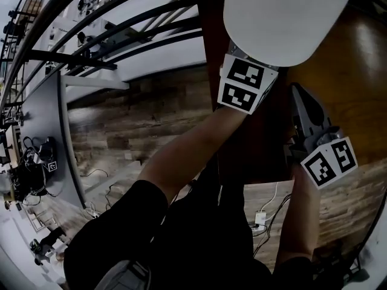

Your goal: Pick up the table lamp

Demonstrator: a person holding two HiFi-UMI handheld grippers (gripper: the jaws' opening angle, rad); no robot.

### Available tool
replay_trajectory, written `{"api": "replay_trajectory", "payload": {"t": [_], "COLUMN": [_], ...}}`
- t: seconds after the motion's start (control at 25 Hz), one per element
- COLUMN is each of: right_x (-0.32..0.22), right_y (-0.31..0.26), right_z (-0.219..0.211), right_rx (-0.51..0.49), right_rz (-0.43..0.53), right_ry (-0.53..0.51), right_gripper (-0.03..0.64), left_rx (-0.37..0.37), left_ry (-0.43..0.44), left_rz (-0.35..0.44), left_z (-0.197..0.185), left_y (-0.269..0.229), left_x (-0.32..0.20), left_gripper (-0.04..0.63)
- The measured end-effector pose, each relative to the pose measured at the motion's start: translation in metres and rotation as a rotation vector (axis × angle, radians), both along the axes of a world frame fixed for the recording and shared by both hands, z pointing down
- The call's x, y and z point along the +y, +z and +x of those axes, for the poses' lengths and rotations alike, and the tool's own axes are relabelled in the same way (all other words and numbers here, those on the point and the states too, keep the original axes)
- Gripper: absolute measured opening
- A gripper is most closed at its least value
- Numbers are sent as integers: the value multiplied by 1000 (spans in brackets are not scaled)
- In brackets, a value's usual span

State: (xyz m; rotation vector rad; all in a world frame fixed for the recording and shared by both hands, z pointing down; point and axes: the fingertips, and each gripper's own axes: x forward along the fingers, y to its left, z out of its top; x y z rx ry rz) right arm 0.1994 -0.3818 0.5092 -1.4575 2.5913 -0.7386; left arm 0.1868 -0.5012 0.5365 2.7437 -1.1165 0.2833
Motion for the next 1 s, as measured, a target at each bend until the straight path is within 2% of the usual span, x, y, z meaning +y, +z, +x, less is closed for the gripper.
{"api": "replay_trajectory", "payload": {"t": [0.04,0.32,0.6,1.0], "right_x": [0,5,1,-5], "right_y": [-1,1,1,2], "right_z": [0,6,8,7], "right_rx": [-3,-12,-17,-23], "right_rz": [1,-14,-15,-19], "right_ry": [0,9,14,12], "right_gripper": [14,14,14,14], "left_rx": [4,11,47,40], "left_ry": [0,-9,-11,11], "left_rz": [-3,-33,-57,-84], "left_z": [1,7,8,11], "left_y": [0,-3,-7,-4], "left_x": [-1,-8,-9,-8], "left_gripper": [270,149,120,112]}}
